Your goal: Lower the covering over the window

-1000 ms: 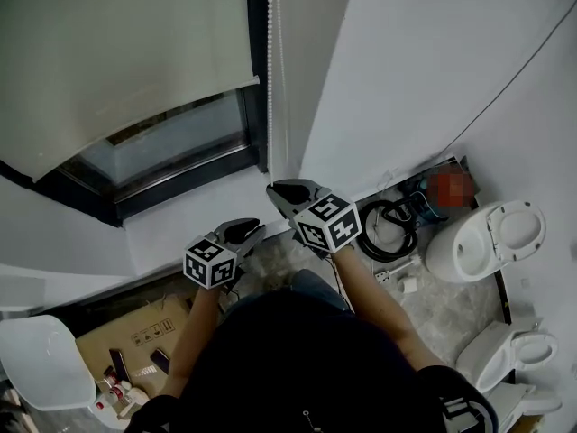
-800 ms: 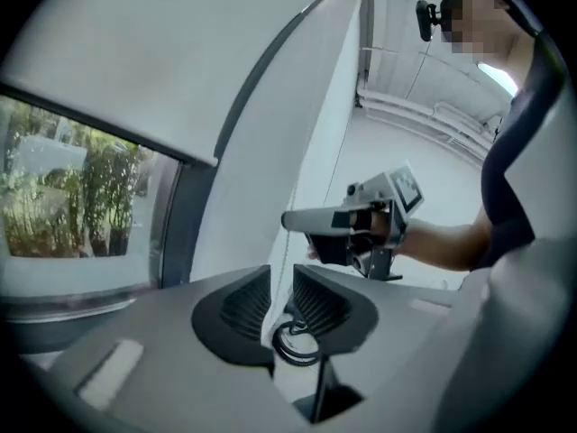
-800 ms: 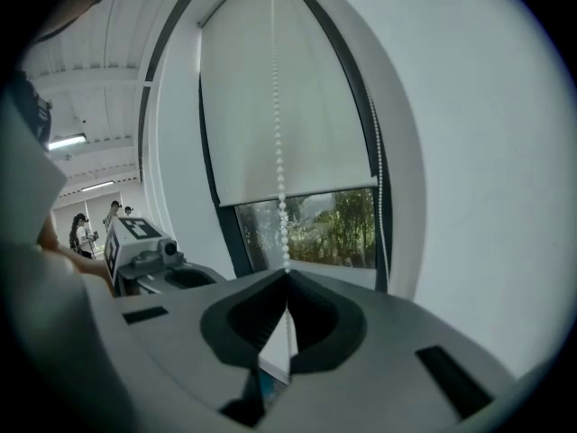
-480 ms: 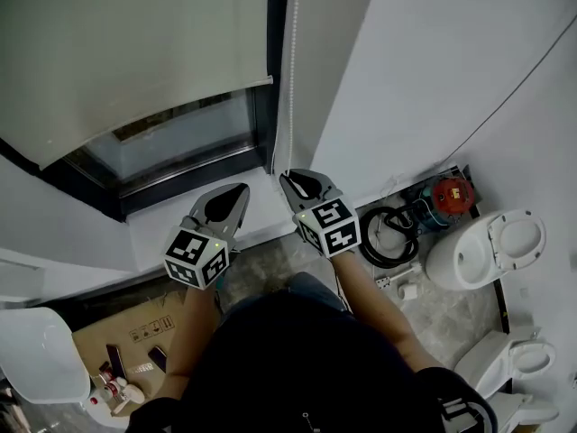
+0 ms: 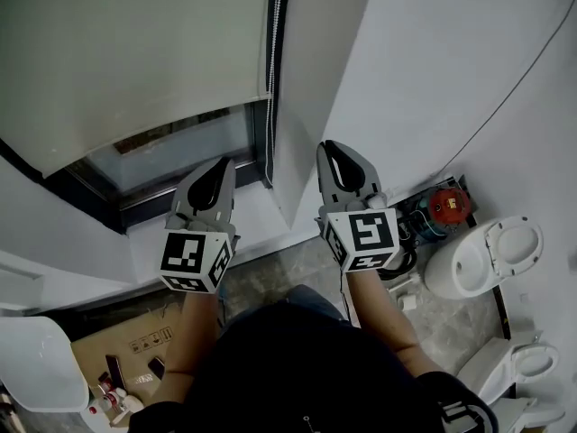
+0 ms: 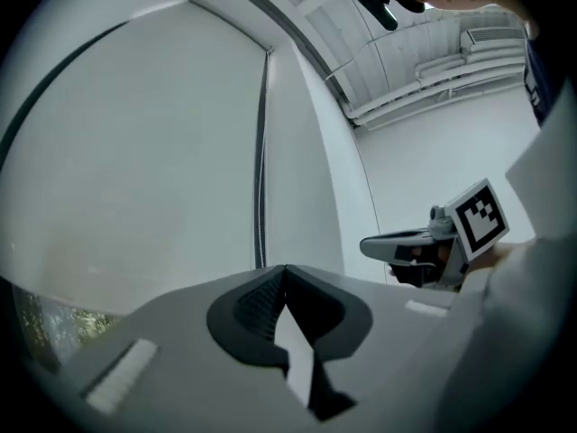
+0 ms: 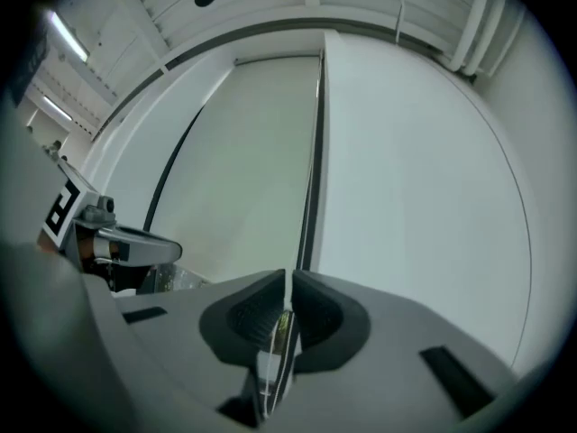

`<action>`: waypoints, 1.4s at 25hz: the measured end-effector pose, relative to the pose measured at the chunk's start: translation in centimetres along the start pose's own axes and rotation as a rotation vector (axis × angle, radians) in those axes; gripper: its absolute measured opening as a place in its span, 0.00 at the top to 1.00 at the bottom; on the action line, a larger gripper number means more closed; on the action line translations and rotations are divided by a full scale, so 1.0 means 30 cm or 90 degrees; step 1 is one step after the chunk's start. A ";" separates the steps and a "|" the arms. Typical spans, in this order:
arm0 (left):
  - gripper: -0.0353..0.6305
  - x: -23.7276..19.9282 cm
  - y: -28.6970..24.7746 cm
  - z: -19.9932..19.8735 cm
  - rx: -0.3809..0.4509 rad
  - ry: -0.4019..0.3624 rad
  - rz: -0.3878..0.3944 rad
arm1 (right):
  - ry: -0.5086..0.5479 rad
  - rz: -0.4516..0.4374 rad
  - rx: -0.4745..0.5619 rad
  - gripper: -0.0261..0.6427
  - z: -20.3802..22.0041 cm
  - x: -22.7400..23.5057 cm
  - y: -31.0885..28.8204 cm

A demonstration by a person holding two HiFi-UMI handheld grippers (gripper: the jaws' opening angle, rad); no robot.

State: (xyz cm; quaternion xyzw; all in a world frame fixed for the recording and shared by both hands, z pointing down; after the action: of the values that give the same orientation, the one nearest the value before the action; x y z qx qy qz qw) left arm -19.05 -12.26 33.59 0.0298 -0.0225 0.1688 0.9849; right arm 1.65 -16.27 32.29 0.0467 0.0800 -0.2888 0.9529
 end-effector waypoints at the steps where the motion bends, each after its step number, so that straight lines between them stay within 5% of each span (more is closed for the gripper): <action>1: 0.93 -0.001 0.003 -0.025 0.008 -0.003 -0.010 | 0.008 0.011 0.017 0.94 -0.034 0.013 0.013; 12: 0.93 0.026 0.042 -0.191 0.069 -0.035 -0.044 | 0.032 0.048 0.106 0.94 -0.190 0.085 0.104; 19: 0.93 0.031 0.043 -0.150 0.047 -0.020 -0.046 | 0.041 0.029 0.049 0.94 -0.120 0.067 0.092; 35: 0.93 0.050 0.001 -0.094 0.038 0.003 -0.019 | 0.028 0.032 0.052 0.94 -0.083 0.084 0.095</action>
State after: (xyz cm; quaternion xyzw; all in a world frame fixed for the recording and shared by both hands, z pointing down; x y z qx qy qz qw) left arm -17.55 -11.56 30.86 0.0589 -0.0145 0.1551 0.9860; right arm 4.98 -14.93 29.50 0.0939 0.0883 -0.2667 0.9551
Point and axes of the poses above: the fingertips, and each gripper's own axes: y backward along the fingers, x to its right, z out of its underside, the point moved 7 cm from there along y, backward along the fingers, and after that the axes turned 2 degrees about -z, right-handed, at the moved point
